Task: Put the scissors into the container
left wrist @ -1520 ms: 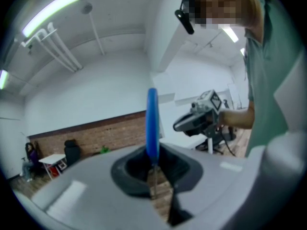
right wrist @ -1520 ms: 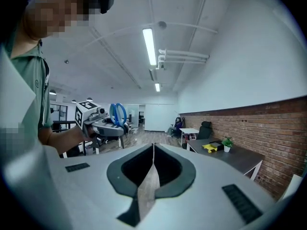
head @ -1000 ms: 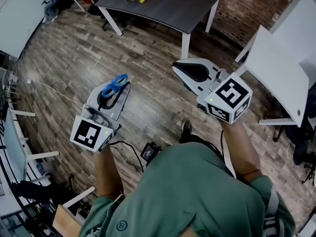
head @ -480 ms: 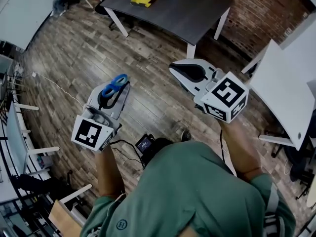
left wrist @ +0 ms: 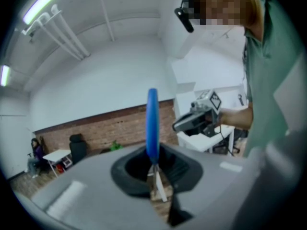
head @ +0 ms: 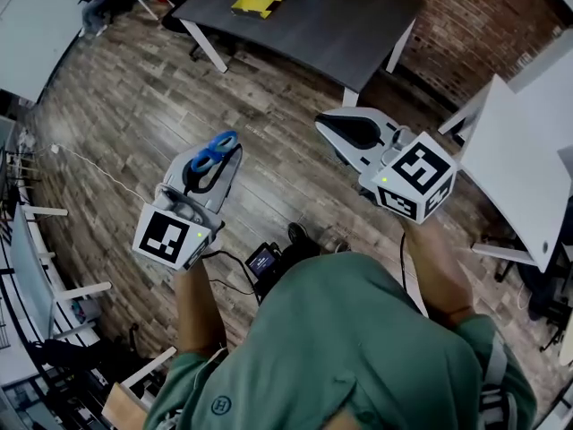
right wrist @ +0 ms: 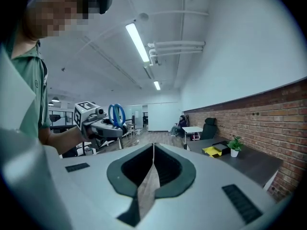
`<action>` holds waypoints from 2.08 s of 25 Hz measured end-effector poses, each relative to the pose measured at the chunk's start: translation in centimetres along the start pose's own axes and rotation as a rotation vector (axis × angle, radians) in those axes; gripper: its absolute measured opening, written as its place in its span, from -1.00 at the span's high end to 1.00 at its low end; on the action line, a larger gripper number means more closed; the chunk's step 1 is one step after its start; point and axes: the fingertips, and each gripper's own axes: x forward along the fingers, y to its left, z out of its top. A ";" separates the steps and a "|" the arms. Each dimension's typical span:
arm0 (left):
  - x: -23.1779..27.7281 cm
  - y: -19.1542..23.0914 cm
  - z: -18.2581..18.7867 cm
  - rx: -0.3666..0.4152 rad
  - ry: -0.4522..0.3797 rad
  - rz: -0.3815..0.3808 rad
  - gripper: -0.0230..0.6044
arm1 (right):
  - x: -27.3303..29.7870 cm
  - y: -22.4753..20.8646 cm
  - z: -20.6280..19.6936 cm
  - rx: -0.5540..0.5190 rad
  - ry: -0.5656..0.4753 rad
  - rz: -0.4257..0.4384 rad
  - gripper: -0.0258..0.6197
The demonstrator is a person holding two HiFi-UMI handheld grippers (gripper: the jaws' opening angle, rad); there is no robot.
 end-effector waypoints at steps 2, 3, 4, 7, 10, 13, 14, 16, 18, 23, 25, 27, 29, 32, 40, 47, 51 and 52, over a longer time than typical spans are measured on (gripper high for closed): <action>0.5 1.9 -0.1 0.006 -0.008 -0.013 0.81 | 1.4 -1.0 0.4 -0.004 0.002 -0.021 0.90; 0.6 2.9 -0.2 0.009 -0.010 -0.019 0.81 | 2.3 -1.4 0.6 -0.005 0.004 -0.029 0.90; 0.7 3.9 -0.4 0.011 -0.014 -0.026 0.81 | 3.2 -1.8 0.8 -0.007 0.005 -0.037 0.90; 1.1 7.0 -1.0 0.014 -0.024 -0.044 0.81 | 5.9 -2.8 1.3 -0.007 0.007 -0.058 0.90; 1.7 9.2 -1.7 0.019 -0.039 -0.070 0.81 | 8.0 -3.8 1.7 -0.006 0.005 -0.080 0.90; 2.2 11.2 -2.3 0.021 -0.045 -0.083 0.81 | 9.7 -4.9 1.8 -0.001 0.010 -0.095 0.90; 2.4 11.9 -2.4 0.016 -0.047 -0.085 0.81 | 10.2 -5.3 1.9 0.000 0.015 -0.096 0.90; 2.9 13.3 -2.7 0.007 -0.048 -0.086 0.81 | 11.2 -6.3 2.2 0.001 0.020 -0.100 0.90; 3.8 14.5 -3.1 0.003 -0.042 -0.086 0.81 | 12.2 -7.6 2.3 0.005 0.021 -0.101 0.90; 6.8 17.7 -3.7 -0.004 -0.015 -0.063 0.81 | 14.7 -11.6 2.6 0.009 0.017 -0.078 0.90; 8.1 19.0 -3.8 -0.007 -0.013 -0.050 0.81 | 15.9 -13.4 2.9 0.007 0.008 -0.059 0.90; 9.3 20.3 -3.7 -0.008 -0.008 -0.035 0.81 | 17.2 -15.0 3.3 0.003 0.001 -0.037 0.90; 10.6 21.7 -3.7 -0.011 -0.002 -0.018 0.81 | 18.3 -16.6 3.7 -0.002 0.001 -0.011 0.90; 12.8 23.6 -3.5 -0.017 0.012 0.005 0.81 | 19.8 -19.0 4.1 -0.012 0.004 0.025 0.90; 16.4 27.7 -4.2 -0.040 0.033 0.022 0.81 | 23.3 -23.8 3.8 0.016 0.015 0.051 0.90; 18.1 34.1 -6.5 -0.051 0.007 -0.036 0.81 | 29.0 -26.8 3.7 0.033 0.039 -0.017 0.90; 19.2 38.1 -6.8 -0.043 -0.019 -0.080 0.81 | 31.7 -28.3 4.7 0.025 0.041 -0.075 0.90; 19.5 39.0 -6.9 -0.040 -0.027 -0.091 0.81 | 32.4 -28.8 4.9 0.024 0.041 -0.090 0.90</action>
